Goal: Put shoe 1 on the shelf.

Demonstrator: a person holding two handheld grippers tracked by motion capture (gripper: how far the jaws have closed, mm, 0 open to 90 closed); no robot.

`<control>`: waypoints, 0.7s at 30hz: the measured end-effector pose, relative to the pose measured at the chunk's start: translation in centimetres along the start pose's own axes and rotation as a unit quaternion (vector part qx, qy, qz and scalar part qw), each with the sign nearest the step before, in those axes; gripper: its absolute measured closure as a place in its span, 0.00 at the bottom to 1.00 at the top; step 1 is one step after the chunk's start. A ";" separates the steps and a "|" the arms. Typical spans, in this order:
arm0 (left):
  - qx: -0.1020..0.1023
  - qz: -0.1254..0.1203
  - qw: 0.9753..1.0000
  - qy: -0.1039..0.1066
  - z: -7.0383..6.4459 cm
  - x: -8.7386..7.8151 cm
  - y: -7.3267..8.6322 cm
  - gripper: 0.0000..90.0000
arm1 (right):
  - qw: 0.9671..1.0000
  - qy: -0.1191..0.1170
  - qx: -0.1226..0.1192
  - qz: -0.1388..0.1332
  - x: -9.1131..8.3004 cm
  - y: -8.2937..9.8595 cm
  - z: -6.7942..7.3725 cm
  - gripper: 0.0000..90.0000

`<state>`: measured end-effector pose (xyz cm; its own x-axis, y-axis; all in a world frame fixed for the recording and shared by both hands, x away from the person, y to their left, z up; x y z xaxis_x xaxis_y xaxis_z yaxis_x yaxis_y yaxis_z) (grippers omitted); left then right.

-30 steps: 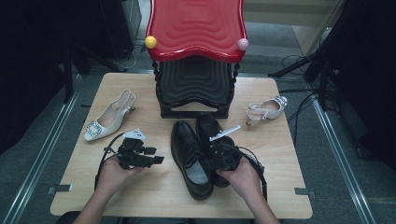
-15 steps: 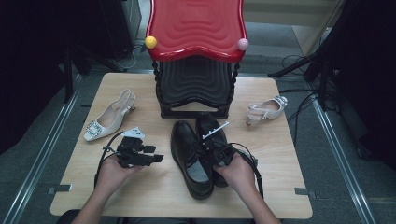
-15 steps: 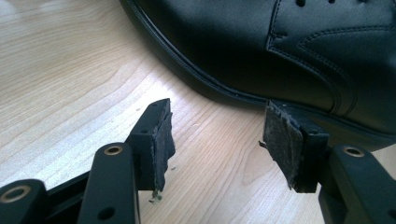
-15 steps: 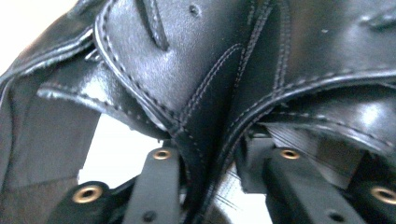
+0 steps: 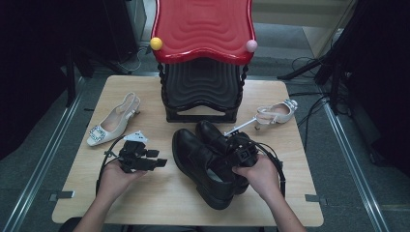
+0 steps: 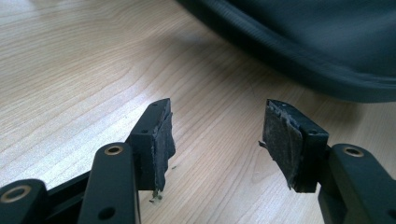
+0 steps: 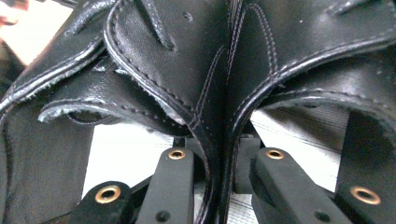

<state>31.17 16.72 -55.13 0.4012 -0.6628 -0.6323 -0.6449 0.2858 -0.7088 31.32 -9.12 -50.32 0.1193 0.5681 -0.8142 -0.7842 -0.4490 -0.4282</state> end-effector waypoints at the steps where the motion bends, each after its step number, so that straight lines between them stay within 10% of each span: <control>1: 0.000 0.000 1.000 -0.001 0.0 0.0 0.0 0.48 | 1.000 -0.005 0.000 -0.003 -0.2 -0.1 0.3 0.92; 10: -0.006 -0.007 1.000 -0.004 0.5 -0.3 0.0 0.48 | 0.999 -0.015 -0.028 -0.039 -3.5 -3.0 2.8 0.92; 21: -0.005 -0.003 1.000 -0.004 0.6 -0.3 0.0 0.48 | 0.992 0.011 0.006 -0.128 -8.1 -9.2 1.1 0.91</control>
<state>31.41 17.32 -55.17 0.4106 -0.6586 -0.6306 -0.6491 0.2746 -0.7094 36.89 -8.78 -39.36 0.3292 0.6471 -0.6877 -0.7330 -0.2840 -0.6181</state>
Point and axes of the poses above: each handheld gripper's, and its own axes: x roughly forward along the jaws, y roughly out of its underside, z roughly to its left, the point moved 7 cm from there along x, roughly forward along the jaws, and after that the axes turned 5 degrees about -z, right-handed, at the moved point
